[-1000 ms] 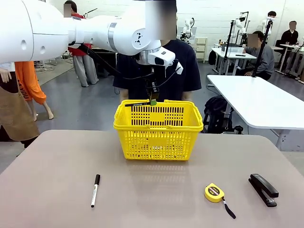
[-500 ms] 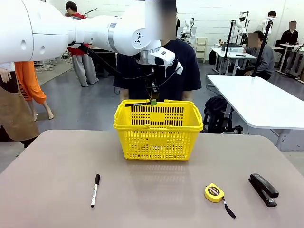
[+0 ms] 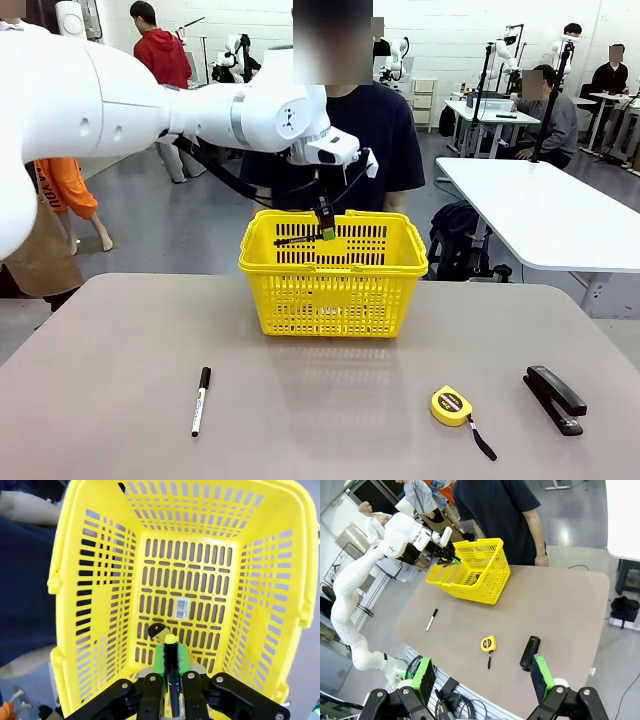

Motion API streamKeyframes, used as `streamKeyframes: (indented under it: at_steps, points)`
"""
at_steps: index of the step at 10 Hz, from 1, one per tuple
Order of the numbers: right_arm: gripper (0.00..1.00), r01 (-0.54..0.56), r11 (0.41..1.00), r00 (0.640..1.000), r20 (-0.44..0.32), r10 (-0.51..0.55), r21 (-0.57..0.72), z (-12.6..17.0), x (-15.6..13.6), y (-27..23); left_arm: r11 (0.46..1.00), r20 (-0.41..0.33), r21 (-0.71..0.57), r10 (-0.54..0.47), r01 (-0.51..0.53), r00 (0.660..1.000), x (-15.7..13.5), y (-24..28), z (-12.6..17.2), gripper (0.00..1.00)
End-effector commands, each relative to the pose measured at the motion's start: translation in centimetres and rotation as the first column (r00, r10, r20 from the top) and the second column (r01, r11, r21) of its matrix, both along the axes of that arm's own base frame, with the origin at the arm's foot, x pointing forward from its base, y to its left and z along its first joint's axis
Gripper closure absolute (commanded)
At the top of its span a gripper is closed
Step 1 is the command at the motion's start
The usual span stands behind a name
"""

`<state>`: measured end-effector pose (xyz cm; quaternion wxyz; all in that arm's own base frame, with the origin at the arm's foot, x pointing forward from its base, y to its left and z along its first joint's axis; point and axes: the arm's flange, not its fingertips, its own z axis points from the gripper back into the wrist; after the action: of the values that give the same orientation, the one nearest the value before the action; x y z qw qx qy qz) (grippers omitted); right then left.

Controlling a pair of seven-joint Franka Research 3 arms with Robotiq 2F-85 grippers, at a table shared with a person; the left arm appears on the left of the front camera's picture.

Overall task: Place the items the person wants into the basket.
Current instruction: Pick up the item the person points to and place it in the Market Basket.

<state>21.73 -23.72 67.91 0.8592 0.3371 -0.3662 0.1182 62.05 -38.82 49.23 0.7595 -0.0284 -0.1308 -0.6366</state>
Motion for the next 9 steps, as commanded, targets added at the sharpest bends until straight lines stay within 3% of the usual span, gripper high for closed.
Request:
streamKeyframes:
  at_steps: [1,4,7,9]
  points:
    - [0.0,-0.01,1.0,1.0,0.013,0.01,0.015,0.1,0.1,0.1,0.999,-0.042,0.023,-0.026,0.027,0.999,0.9,-0.3,-1.0,0.88]
    - [0.0,-0.01,1.0,1.0,0.013,0.01,0.015,0.1,0.1,0.1,0.998,-0.095,0.035,-0.04,0.044,0.995,1.3,-0.6,-4.1,0.88]
    - [0.0,-0.01,1.0,1.0,0.013,0.01,0.015,0.1,0.1,0.1,0.997,-0.093,0.044,-0.06,0.064,0.994,1.2,-0.8,-3.8,0.0]
    - [0.0,-0.01,1.0,1.0,0.013,0.01,0.015,0.1,0.1,0.1,0.997,-0.092,0.045,-0.063,0.068,0.994,1.4,-0.4,-3.2,0.0]
